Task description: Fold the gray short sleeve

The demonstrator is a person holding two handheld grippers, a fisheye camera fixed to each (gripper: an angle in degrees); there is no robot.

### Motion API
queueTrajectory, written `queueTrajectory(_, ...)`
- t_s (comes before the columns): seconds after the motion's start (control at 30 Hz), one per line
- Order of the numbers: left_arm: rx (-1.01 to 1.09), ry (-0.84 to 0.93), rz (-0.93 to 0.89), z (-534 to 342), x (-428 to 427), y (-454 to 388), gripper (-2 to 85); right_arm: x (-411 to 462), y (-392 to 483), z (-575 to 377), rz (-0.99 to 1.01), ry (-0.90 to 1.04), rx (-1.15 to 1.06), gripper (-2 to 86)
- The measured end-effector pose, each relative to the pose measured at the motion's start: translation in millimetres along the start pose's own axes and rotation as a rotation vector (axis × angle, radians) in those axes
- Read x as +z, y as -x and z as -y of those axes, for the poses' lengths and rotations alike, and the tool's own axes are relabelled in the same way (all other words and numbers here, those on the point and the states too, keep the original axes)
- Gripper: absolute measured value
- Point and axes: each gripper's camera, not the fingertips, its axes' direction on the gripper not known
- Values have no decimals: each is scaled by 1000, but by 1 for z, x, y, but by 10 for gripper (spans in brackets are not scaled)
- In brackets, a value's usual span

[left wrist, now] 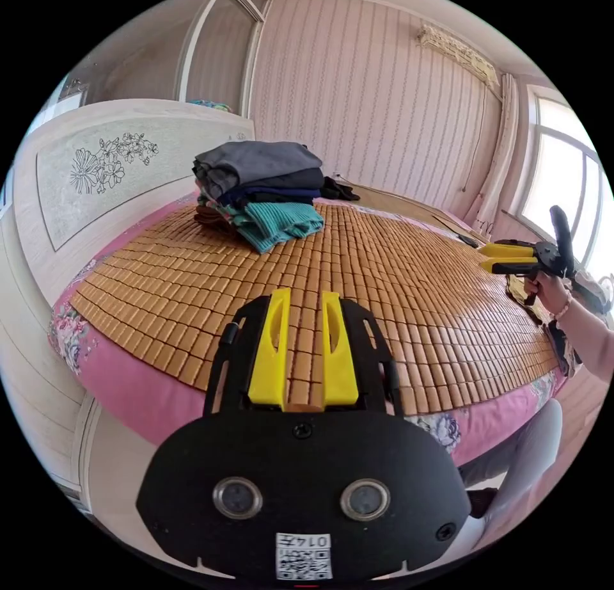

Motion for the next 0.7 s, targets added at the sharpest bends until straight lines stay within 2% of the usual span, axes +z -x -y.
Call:
queueTrajectory(0.17,-39,-146,89,60,1,76,111,54,44,117,29,-5,-150,113)
queueTrajectory(0.33,-104,-145,189,103,30,121,77,94,96,209,-116,-174,-275,78)
queueTrajectory(0.5,-104,-121,122,131,51,144,91,135,121,255,-200,-286,-231,47)
queueTrajectory(0.6,-119,-80,106,136,59,153,70,168,130,274,-132,-212,-256,86)
queueTrajectory(0.7,-169,-70,41,135,57,166,11,190,128,283,-104,-137,-232,88)
